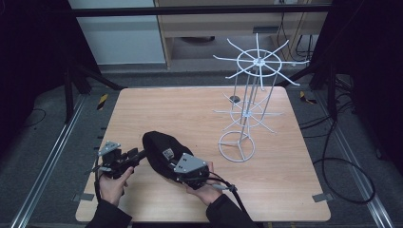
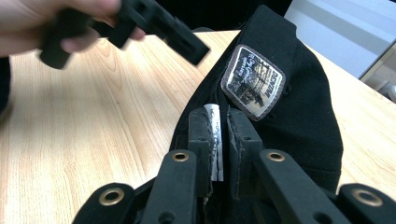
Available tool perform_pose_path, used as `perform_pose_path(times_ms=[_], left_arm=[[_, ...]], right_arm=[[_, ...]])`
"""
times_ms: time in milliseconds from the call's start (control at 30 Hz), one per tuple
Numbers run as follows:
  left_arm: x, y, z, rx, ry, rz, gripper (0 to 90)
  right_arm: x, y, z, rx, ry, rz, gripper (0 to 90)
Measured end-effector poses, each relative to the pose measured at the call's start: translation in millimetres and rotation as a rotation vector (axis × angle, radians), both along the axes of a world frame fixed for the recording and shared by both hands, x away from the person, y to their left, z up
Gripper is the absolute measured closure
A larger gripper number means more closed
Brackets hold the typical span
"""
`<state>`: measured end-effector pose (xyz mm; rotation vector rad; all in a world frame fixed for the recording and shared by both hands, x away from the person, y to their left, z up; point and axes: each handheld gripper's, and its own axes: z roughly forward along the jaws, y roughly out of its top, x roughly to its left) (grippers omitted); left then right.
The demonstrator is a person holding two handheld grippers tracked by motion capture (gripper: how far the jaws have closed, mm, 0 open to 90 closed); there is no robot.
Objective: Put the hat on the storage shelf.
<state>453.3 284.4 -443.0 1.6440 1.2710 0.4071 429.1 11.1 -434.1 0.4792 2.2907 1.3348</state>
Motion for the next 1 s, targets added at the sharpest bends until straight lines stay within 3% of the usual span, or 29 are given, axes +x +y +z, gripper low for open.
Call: perform_pose_path(times_ms=[133,400,533,800,900,1000], left_arm=[[-12.7,-8.5,16.2,-0.014,-0.062,-0.060,51.1],[-22.1,-31.8,30.9,-0.068,-0.091,-0.149,45.7],[-21.2,-39.1,32.5,-0.078,-0.082,-0.156,42.4],[-14.0,-57.6,25.9,-0.027,-0.037,-0.147,37.2],[-10.9,-60.7,23.4,-0.026,-0.026,-0.146,40.5],[-8.9,-61.0,22.4,-0.060,-0.006,-0.155,47.7]], right_arm=[[-0.6,0.5,-1.5,0.002,0.010,0.001,81.3],[-1.8,3.7,-3.6,0.004,0.017,0.009,80.5],[-2.5,5.6,-5.8,0.004,0.022,0.016,80.3],[-4.0,8.1,-7.1,0.010,0.029,0.037,80.2],[-5.0,8.7,-7.9,0.014,0.034,0.046,79.9],[-4.9,8.6,-8.6,0.012,0.038,0.046,79.0]])
